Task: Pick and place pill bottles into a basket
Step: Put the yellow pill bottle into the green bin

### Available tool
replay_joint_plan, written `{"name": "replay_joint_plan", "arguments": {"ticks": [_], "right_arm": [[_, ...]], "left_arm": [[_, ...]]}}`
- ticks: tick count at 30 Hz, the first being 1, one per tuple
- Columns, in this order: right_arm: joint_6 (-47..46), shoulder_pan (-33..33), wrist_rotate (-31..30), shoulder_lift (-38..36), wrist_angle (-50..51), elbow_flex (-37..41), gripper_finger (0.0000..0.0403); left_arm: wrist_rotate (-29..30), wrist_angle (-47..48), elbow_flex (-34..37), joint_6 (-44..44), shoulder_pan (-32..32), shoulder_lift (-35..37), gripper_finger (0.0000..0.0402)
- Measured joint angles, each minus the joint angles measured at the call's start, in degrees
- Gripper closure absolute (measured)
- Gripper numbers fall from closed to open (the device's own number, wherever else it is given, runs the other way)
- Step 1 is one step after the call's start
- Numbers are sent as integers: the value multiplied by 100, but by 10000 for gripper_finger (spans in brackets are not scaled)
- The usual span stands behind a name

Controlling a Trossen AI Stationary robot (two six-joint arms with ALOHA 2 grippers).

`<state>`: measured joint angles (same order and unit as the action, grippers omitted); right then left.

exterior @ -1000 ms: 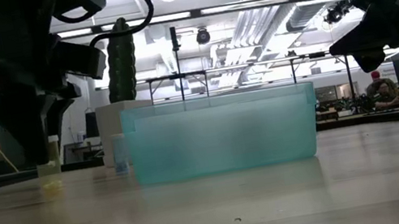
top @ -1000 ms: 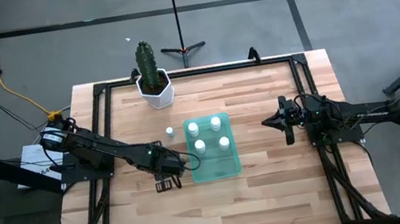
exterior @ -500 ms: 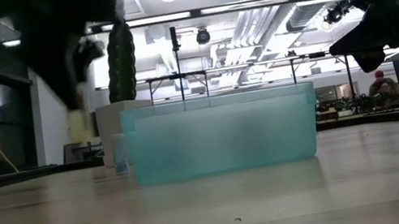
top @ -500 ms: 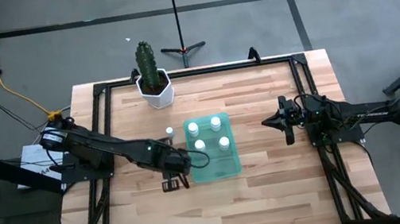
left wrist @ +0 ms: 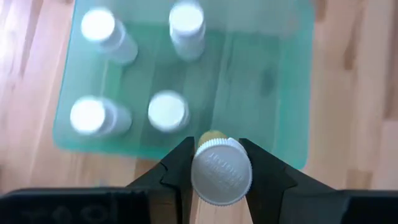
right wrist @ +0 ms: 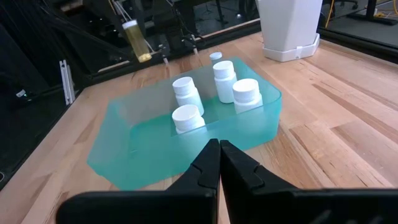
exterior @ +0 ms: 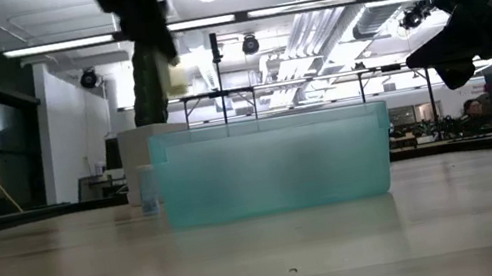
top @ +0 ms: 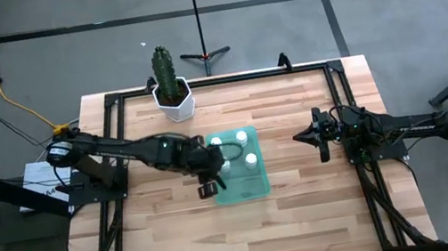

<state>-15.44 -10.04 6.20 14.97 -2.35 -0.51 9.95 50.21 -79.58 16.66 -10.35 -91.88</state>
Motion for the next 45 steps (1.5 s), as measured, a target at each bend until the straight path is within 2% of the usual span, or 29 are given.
{"name": "replay_joint_plan", "arguments": {"ticks": [7, 17, 25, 36, 45], "right_arm": [[2, 1, 2, 1, 0, 0, 401], [46, 0, 0, 1, 4, -2, 402], [48, 0, 0, 1, 20, 0, 401], [48, 2, 0, 1, 35, 0, 401], [48, 0, 0, 1, 48, 0, 402]], "left_arm": [[-214, -545, -6, -312, 147, -136, 230], [-672, -750, -2, -335, 135, -879, 251], [-924, -858, -2, -338, 135, -1358, 224], [-955, -1063, -4, -445, 135, -1596, 248], [-946, -611, -274, -638, 135, -1516, 199]]}}
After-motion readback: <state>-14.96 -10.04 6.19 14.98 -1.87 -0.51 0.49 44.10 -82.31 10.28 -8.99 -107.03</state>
